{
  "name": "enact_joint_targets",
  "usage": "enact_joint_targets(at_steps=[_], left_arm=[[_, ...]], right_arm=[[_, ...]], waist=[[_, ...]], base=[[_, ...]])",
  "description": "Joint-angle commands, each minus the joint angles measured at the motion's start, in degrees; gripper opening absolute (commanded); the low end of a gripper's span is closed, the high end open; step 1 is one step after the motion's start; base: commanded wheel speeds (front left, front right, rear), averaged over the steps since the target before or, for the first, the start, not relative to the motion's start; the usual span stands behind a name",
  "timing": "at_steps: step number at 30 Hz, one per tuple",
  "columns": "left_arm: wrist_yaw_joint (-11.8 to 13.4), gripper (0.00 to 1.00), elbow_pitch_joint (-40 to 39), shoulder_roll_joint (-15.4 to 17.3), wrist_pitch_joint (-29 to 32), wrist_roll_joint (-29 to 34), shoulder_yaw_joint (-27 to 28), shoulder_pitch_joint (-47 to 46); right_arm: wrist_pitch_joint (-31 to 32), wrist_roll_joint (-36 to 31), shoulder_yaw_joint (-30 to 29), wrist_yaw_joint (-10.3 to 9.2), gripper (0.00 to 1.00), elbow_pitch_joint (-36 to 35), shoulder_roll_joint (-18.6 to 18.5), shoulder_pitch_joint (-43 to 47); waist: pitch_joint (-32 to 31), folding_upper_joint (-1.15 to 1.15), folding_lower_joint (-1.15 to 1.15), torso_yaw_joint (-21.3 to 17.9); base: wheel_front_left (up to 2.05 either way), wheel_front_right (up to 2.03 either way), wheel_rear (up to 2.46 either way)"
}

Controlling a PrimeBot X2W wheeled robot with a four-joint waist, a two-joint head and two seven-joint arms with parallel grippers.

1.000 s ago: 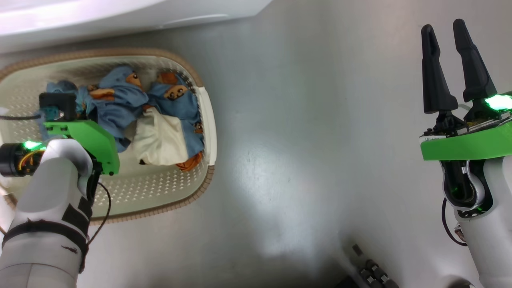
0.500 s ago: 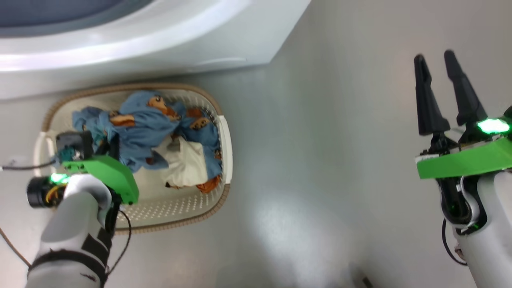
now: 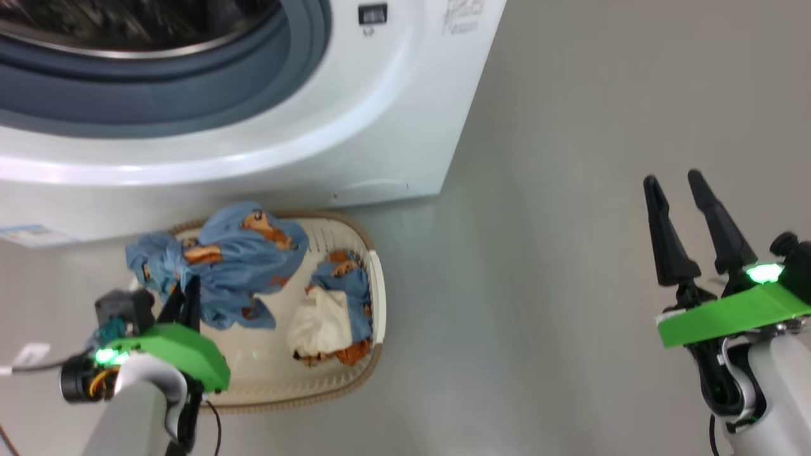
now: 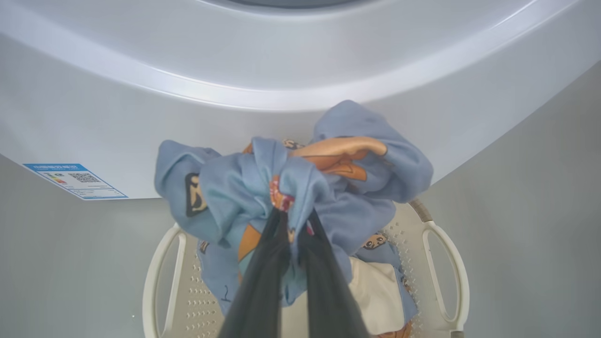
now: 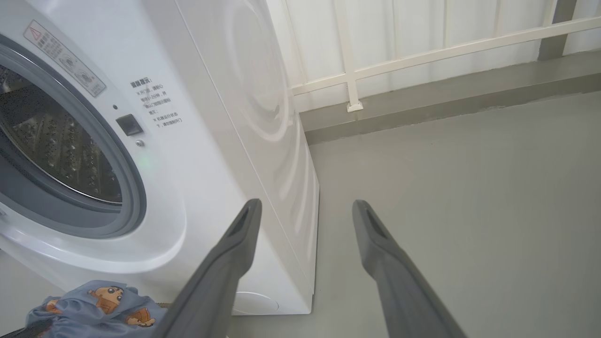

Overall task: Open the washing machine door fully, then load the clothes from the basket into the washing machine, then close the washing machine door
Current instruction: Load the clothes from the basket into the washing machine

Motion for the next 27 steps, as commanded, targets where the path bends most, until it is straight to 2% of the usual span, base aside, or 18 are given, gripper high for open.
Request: enact_joint_targets(at_steps=[1, 14, 27], left_arm=[[0.46, 0.0, -2.3, 1.73, -0.76, 0.49, 1.97, 2.08], [0.05, 0.0, -20.2, -0.02, -0.77, 4.43, 6.15, 15.04], [-0.17, 0.0, -36.42, -1.21, -0.77, 7.64, 8.84, 25.63]], right_arm=[[-0.45, 0.12, 1.02, 0.33, 1.0, -0.89, -1.05, 1.9], [-0.45, 0.34, -0.37, 0.33, 1.0, 0.13, -1.51, 8.9], [-0.45, 0.31, -1.34, 0.33, 1.0, -0.11, -1.81, 12.66]], waist=[[-5.85, 0.0, 0.02, 0.77], [-15.27, 0.0, 0.02, 3.03], [-19.55, 0.0, 0.02, 4.58]], base=[[0.0, 0.0, 0.0], [0.0, 0.0, 0.0], [0.0, 0.0, 0.0]])
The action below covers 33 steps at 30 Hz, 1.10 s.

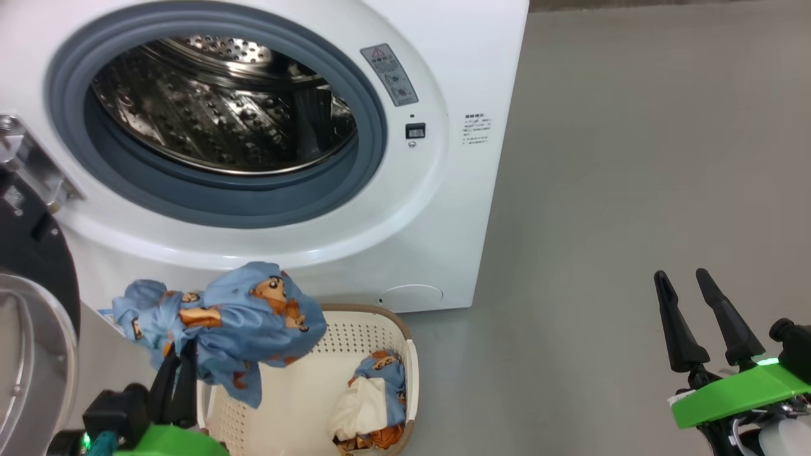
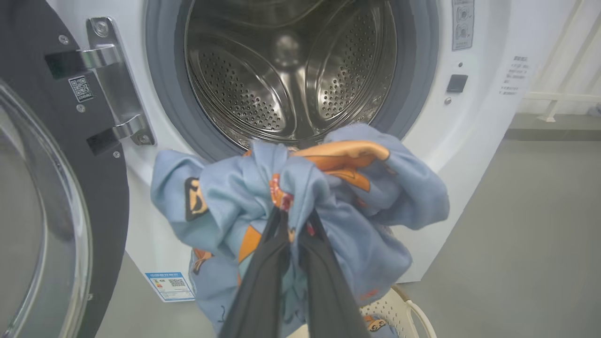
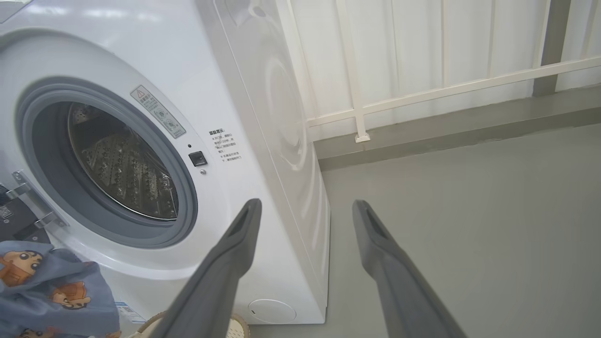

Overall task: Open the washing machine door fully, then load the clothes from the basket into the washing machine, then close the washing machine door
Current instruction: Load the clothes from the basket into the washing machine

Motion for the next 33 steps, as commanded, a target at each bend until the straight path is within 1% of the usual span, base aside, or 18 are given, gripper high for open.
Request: enact_joint_targets(at_steps=[1, 9, 17, 26, 33], left_arm=[[-0.05, 0.0, -3.06, 0.85, -0.77, 0.71, 2.11, 0.3], [0.29, 0.0, -10.18, -0.03, -0.77, 1.33, 2.54, 4.77], [0.28, 0.0, -12.3, -0.55, -0.77, 1.13, 2.72, 5.57], [0.37, 0.0, -12.06, -0.73, -0.78, 1.39, 2.49, 1.55], [0.11, 0.0, -10.63, -0.95, -0.78, 0.62, 2.64, -6.34]], right_arm=[[-0.45, 0.23, 0.65, 0.33, 1.0, -1.4, -1.49, 0.45], [-0.45, 0.18, 0.04, 0.33, 1.0, -1.7, -1.32, 0.71], [-0.45, 0.12, -0.3, 0.33, 1.0, -2.08, -0.94, 0.35], [-0.45, 0.24, -0.61, 0.33, 1.0, -2.54, -0.6, -1.6], [-0.45, 0.25, -0.72, 0.33, 1.0, -3.02, -0.04, -3.96]], waist=[[-0.72, 0.0, 0.0, 0.5], [-0.41, 0.0, 0.0, 0.72], [0.85, 0.0, 0.0, 0.46], [4.46, 0.0, 0.0, -0.54], [8.85, 0.0, 0.0, -1.35]], base=[[0.0, 0.0, 0.0], [0.0, 0.0, 0.0], [0.0, 0.0, 0.0], [0.0, 0.0, 0.0], [0.0, 0.0, 0.0]])
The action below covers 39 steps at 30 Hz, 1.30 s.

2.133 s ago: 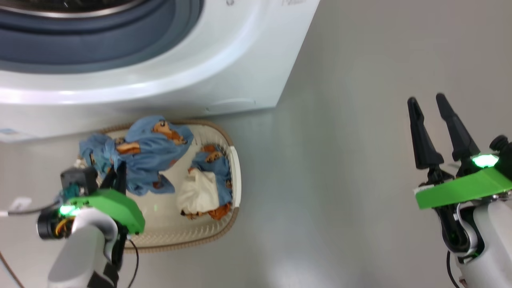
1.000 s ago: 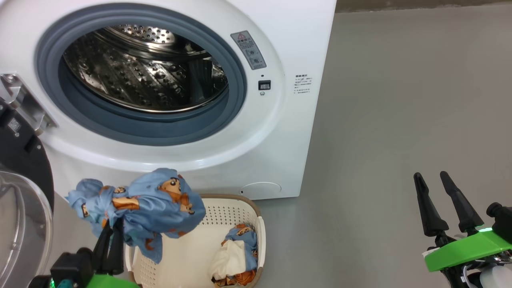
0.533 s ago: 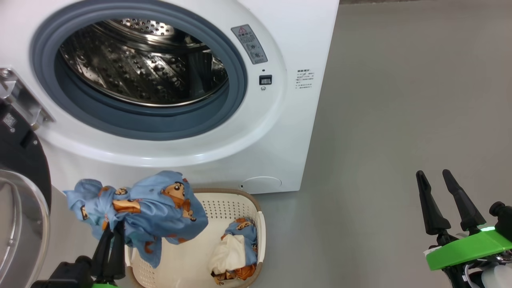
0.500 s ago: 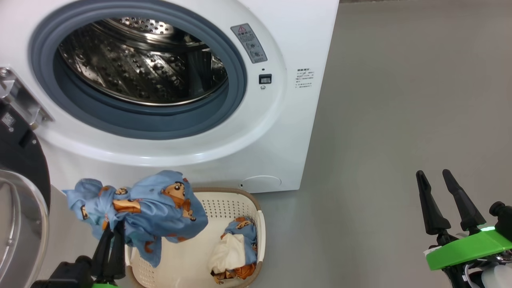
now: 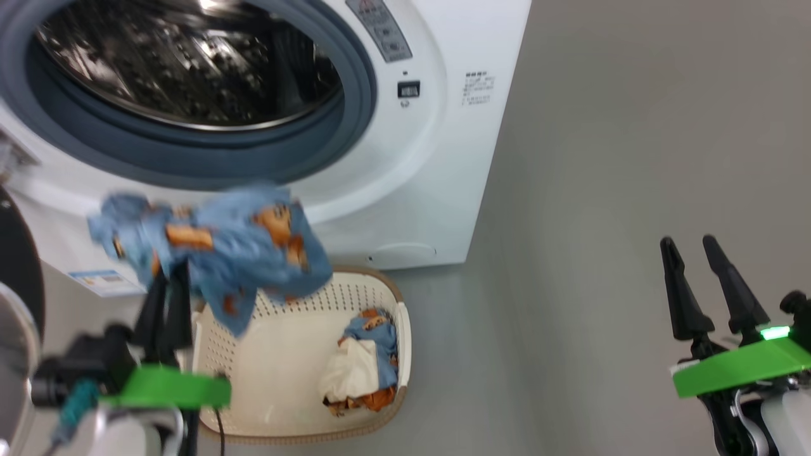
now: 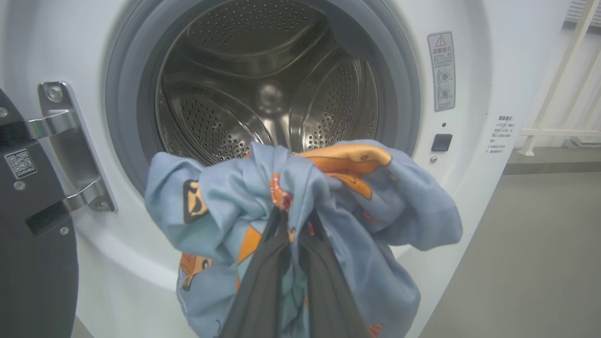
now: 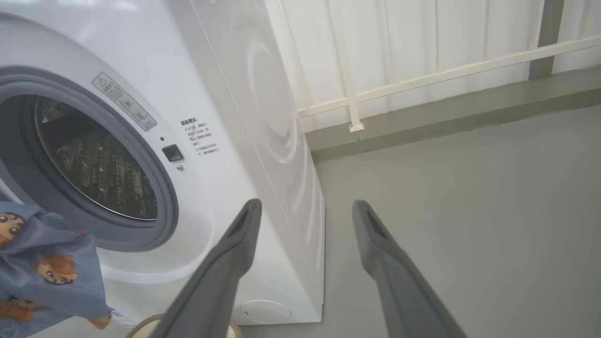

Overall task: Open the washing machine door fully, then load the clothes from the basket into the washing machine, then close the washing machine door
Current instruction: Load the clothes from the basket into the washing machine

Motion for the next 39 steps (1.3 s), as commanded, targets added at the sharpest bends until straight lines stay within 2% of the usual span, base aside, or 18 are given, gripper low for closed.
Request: enact_joint_targets(at_steps=[1, 9, 24, 34, 39], left_arm=[[0.03, 0.0, -0.73, 0.91, -0.61, -0.31, 2.23, -4.26], [-0.28, 0.0, 3.89, 2.59, -0.61, -0.23, 3.29, -17.2], [-0.22, 0.0, 23.14, 7.91, -0.61, 0.47, 5.31, -40.57], [0.53, 0.0, 35.91, 10.15, -0.61, 2.85, 3.79, -54.32], [1.31, 0.0, 39.8, 11.66, -0.61, 3.82, 3.28, -60.14]], right_arm=[[-0.45, 0.24, 0.67, 0.32, 1.0, -1.56, -0.65, -1.92], [-0.45, 0.57, 1.47, 0.32, 1.0, -2.24, 0.13, -6.34], [-0.45, 1.2, 4.81, 0.32, 1.0, -2.52, 1.37, -12.09], [-0.45, 1.67, 5.69, 0.32, 1.0, -3.49, 2.13, -14.89], [-0.45, 1.75, 6.1, 0.32, 1.0, -3.78, 2.73, -16.09]], waist=[[2.88, 0.0, 0.0, -0.73], [9.31, 0.0, 0.0, -2.37], [17.98, 0.0, 0.0, -5.1], [22.49, 0.0, 0.0, -6.73], [24.77, 0.0, 0.0, -7.99]], base=[[0.0, 0.0, 0.0], [0.0, 0.0, 0.0], [0.0, 0.0, 0.0], [0.0, 0.0, 0.0], [0.0, 0.0, 0.0]])
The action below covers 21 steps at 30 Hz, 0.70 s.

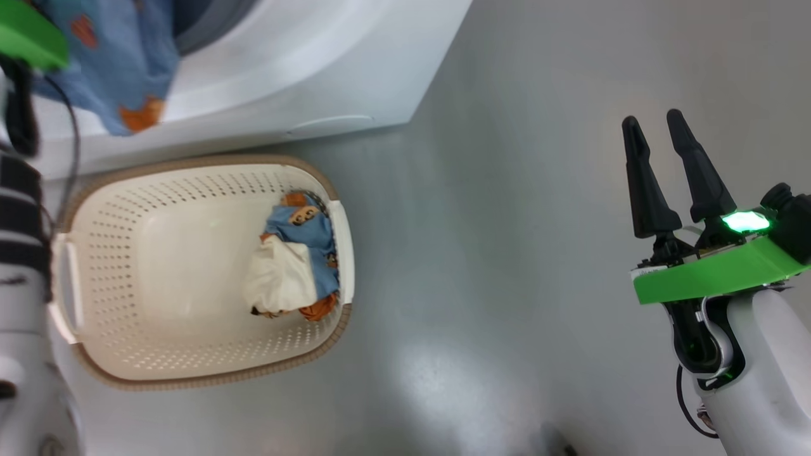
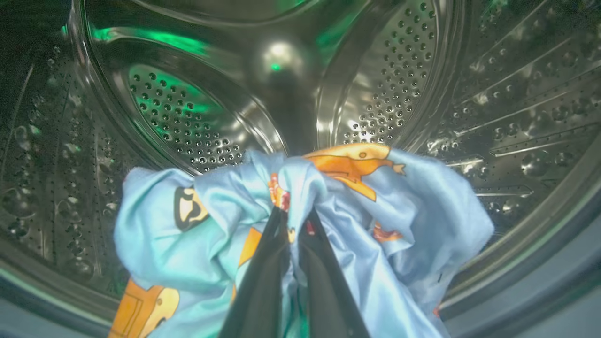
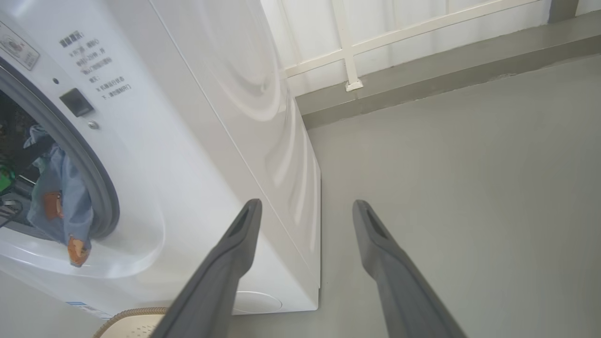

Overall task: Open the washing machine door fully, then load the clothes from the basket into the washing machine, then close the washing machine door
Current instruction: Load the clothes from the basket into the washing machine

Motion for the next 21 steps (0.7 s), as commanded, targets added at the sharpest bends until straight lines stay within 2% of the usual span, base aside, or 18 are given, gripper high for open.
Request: enact_joint_targets(at_steps=[1, 8, 15, 16, 17, 18, 21], left_arm=[[0.68, 0.0, -1.27, 3.17, -0.35, 0.77, 0.35, -1.6], [2.68, 0.0, -9.91, 4.24, -0.35, 1.67, 1.62, -4.37], [3.6, 0.0, -19.35, 3.75, -0.35, 2.52, 3.75, -1.4], [3.54, 0.28, -19.0, 3.4, -0.35, 2.43, 3.98, -0.65], [3.46, 0.94, -18.74, 3.32, -0.35, 2.82, 3.84, -0.12], [3.57, 1.0, -18.21, 3.19, -0.35, 2.98, 3.92, 0.33], [3.6, 1.0, -16.39, 2.96, -0.35, 3.01, 4.4, 0.98]], right_arm=[[-0.45, 0.85, 1.16, 0.33, 1.0, -1.5, -0.15, 0.17], [-0.45, 1.03, 0.99, 0.33, 1.0, -1.92, 0.28, -1.11], [-0.45, 1.02, 1.0, 0.33, 1.0, -2.29, 0.66, -1.87], [-0.45, 0.99, 0.99, 0.33, 1.0, -2.28, 0.7, -1.88], [-0.45, 0.98, 0.98, 0.33, 1.0, -2.27, 0.73, -1.88], [-0.45, 0.98, 0.97, 0.33, 1.0, -2.24, 0.76, -1.9], [-0.45, 1.0, 1.04, 0.33, 1.0, -2.1, 0.78, -1.94]], waist=[[1.66, 0.0, -0.01, -1.29], [4.25, 0.0, -0.01, -2.64], [5.63, 0.0, -0.01, -3.34], [5.65, 0.0, -0.01, -3.33], [5.71, 0.0, -0.01, -3.32], [5.71, 0.0, -0.01, -3.3], [5.61, 0.0, -0.01, -3.19]], base=[[0.0, 0.0, 0.0], [0.0, 0.0, 0.0], [0.0, 0.0, 0.0], [0.0, 0.0, 0.0], [0.0, 0.0, 0.0], [0.0, 0.0, 0.0], [0.0, 0.0, 0.0]])
